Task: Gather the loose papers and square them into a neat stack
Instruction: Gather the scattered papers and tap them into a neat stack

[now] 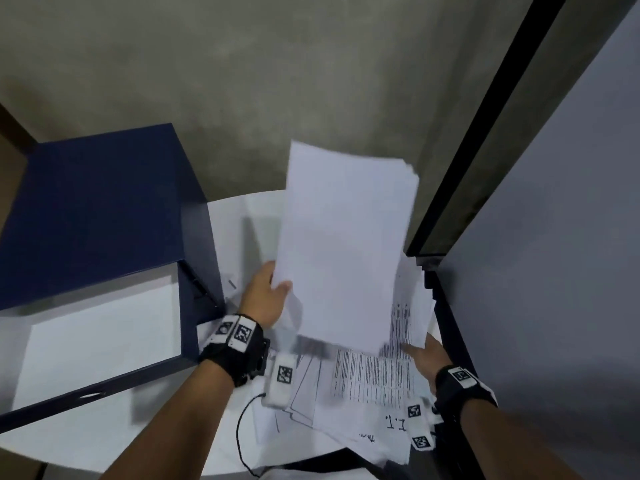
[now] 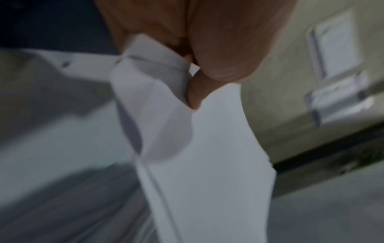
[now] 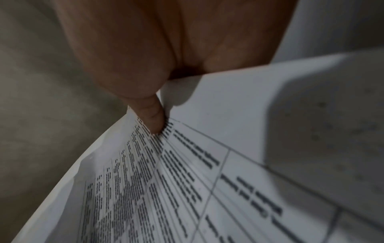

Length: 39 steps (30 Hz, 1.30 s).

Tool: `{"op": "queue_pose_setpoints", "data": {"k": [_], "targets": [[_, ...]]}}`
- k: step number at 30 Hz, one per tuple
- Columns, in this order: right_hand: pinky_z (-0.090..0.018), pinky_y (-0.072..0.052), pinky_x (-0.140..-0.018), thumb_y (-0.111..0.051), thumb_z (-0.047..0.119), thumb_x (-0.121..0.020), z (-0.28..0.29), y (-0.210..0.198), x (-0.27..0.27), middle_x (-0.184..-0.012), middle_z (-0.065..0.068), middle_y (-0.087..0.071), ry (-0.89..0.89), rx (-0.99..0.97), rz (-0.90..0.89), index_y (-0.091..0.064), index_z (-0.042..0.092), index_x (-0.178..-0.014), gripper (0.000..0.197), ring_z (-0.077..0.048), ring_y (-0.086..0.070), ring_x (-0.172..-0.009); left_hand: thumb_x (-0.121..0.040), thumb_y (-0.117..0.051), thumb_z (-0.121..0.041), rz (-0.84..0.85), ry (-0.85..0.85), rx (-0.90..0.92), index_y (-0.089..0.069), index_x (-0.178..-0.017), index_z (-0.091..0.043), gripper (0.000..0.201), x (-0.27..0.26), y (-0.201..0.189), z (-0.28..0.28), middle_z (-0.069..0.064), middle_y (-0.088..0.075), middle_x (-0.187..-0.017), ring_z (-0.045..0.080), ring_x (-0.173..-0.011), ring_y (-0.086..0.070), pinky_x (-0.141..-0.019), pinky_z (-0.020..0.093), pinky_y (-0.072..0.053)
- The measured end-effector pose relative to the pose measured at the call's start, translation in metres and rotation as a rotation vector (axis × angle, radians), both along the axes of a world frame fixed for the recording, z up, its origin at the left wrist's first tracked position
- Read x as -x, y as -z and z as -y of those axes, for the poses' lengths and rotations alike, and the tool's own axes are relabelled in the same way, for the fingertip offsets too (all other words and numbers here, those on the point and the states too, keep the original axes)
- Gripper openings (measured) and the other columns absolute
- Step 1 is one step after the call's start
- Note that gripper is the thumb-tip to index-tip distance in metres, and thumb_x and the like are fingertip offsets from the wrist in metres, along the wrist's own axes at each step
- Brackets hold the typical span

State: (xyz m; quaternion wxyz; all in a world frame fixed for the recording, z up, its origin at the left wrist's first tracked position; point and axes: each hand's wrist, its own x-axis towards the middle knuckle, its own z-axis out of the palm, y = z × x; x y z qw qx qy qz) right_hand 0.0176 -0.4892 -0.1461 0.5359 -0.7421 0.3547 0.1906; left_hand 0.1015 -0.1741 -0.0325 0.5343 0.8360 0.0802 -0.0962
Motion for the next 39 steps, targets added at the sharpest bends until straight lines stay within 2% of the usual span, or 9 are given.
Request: {"op": "queue_pose_setpoints", "data": {"k": [4, 7, 10, 13, 17, 21, 26, 33, 39], "targets": [[-0.047, -0.029, -0.116, -0.055, 0.054, -0.091, 0.0, -0.002, -0.001, -0.145, -0.014, -0.05, 0.205, -0.217, -0.053, -0.044, 0.012, -0.143, 0.068, -0.028, -0.044, -0.135, -0.095, -0.054, -0.01, -0.221, 0.121, -0.074, -0.036, -0.144, -0.021, 0.053, 0.033, 0.058, 0.02, 0.001, -0.051, -0.136, 0.02, -0.126, -0.05, -0.101, 0.026, -0.038], [-0.042, -0.036, -0.107, -0.037, 0.065, -0.094, 0.002, -0.009, 0.004, -0.102, -0.007, -0.069, 0.356, -0.471, -0.022, -0.062, 0.024, -0.109, 0.05, -0.022, -0.06, -0.104, -0.096, -0.053, -0.016, -0.322, 0.281, -0.169, -0.03, -0.147, -0.023, 0.057, 0.05, 0.093, 0.035, 0.004, -0.045, -0.146, 0.023, -0.13, -0.048, -0.11, 0.029, -0.037], [-0.048, -0.042, -0.108, -0.073, 0.039, -0.084, 0.003, 0.004, 0.012, -0.12, -0.007, -0.07, 0.182, -0.359, 0.036, -0.063, 0.017, -0.124, 0.046, -0.029, -0.064, -0.112, -0.096, -0.052, -0.025, -0.303, 0.482, -0.275, -0.046, -0.136, -0.017, 0.041, 0.059, 0.105, 0.048, 0.005, -0.059, -0.13, 0.024, -0.122, -0.054, -0.098, 0.025, -0.043], [-0.053, -0.044, -0.106, -0.068, -0.002, -0.086, 0.008, 0.014, 0.015, -0.125, -0.01, -0.065, 0.12, -0.107, 0.062, -0.058, 0.013, -0.127, 0.045, -0.032, -0.06, -0.115, -0.095, -0.05, -0.034, -0.17, 0.41, -0.426, -0.063, -0.104, -0.017, 0.023, 0.048, 0.1, 0.04, 0.002, -0.067, -0.104, 0.023, -0.1, -0.063, -0.08, 0.023, -0.045], [-0.053, -0.044, -0.106, -0.065, -0.003, -0.087, 0.022, 0.021, 0.018, -0.129, -0.011, -0.062, 0.109, -0.04, 0.034, -0.051, 0.008, -0.136, 0.053, -0.034, -0.058, -0.117, -0.092, -0.054, -0.025, -0.057, 0.03, -0.562, -0.054, -0.13, -0.015, 0.039, 0.015, 0.099, 0.002, 0.008, -0.047, -0.142, 0.027, -0.128, -0.048, -0.106, 0.038, -0.04], [-0.055, -0.045, -0.104, -0.068, -0.001, -0.085, 0.031, 0.033, 0.02, -0.13, -0.012, -0.062, 0.091, -0.011, 0.024, -0.051, 0.009, -0.137, 0.056, -0.035, -0.059, -0.117, -0.09, -0.057, -0.036, -0.365, 0.078, -0.631, -0.009, -0.153, -0.013, 0.082, -0.009, 0.106, -0.025, 0.005, -0.012, -0.161, 0.03, -0.147, -0.017, -0.117, 0.05, -0.021], [-0.055, -0.045, -0.105, -0.069, -0.001, -0.084, 0.033, 0.039, 0.018, -0.13, -0.014, -0.062, 0.094, 0.02, 0.017, -0.052, 0.007, -0.137, 0.056, -0.036, -0.06, -0.117, -0.085, -0.062, -0.038, -0.351, 0.22, -0.794, -0.035, -0.14, -0.012, 0.066, 0.001, 0.106, -0.018, 0.009, -0.047, -0.138, 0.03, -0.127, -0.048, -0.101, 0.045, -0.042], [-0.055, -0.044, -0.105, -0.07, -0.001, -0.083, 0.029, 0.043, 0.016, -0.132, -0.015, -0.061, 0.139, 0.013, -0.001, -0.05, 0.005, -0.137, 0.057, -0.037, -0.058, -0.118, -0.085, -0.066, -0.028, -0.552, -0.145, -0.356, -0.052, -0.116, -0.001, 0.043, 0.015, 0.102, -0.017, 0.007, -0.057, -0.084, 0.026, -0.085, -0.054, -0.073, 0.028, -0.042], [-0.054, -0.044, -0.106, -0.068, -0.002, -0.084, 0.026, 0.041, 0.016, -0.134, -0.016, -0.059, 0.146, 0.011, 0.015, -0.049, 0.004, -0.138, 0.057, -0.037, -0.057, -0.12, -0.078, -0.073, -0.033, -0.572, -0.422, 0.008, -0.033, -0.143, -0.006, 0.08, -0.001, 0.103, -0.014, 0.017, -0.046, -0.142, 0.034, -0.122, -0.052, -0.098, 0.039, -0.042]]}}
